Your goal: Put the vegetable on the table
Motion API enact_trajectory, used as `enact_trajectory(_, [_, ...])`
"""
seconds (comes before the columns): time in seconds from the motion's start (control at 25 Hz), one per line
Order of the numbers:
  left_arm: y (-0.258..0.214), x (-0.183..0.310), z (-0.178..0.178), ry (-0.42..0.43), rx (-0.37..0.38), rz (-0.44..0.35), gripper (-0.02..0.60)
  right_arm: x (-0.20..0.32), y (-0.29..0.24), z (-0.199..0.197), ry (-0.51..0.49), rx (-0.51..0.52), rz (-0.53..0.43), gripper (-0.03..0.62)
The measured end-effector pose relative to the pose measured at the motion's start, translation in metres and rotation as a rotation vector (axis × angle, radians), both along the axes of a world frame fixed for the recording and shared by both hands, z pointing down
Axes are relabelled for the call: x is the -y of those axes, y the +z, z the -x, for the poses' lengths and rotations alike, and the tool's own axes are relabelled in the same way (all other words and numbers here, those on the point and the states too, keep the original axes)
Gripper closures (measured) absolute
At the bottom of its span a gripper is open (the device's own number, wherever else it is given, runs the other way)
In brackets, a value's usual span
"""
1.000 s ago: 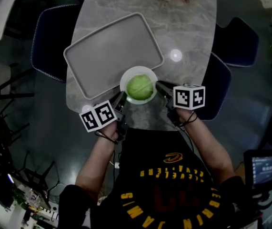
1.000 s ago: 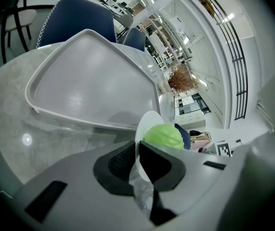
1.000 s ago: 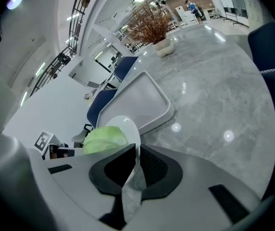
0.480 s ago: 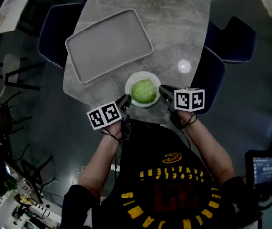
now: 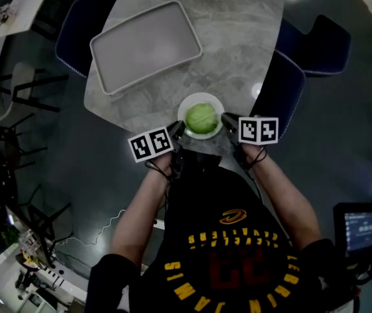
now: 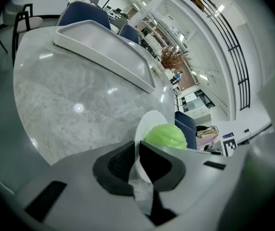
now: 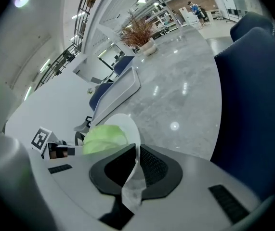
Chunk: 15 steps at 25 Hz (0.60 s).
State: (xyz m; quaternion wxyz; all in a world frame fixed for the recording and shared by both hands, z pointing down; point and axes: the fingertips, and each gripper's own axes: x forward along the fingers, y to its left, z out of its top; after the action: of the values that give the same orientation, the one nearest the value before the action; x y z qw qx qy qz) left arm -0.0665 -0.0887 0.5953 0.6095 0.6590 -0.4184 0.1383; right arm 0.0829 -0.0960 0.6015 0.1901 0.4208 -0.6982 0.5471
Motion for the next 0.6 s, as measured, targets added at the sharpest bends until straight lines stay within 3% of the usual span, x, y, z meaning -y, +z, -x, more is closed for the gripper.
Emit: enact_trajectory(0.6, [0.036,0.0,-0.011,0.006,0.065,0.035,0.551,0.0,0.036,-0.01,-0.015,-0.055,0.014,0.557])
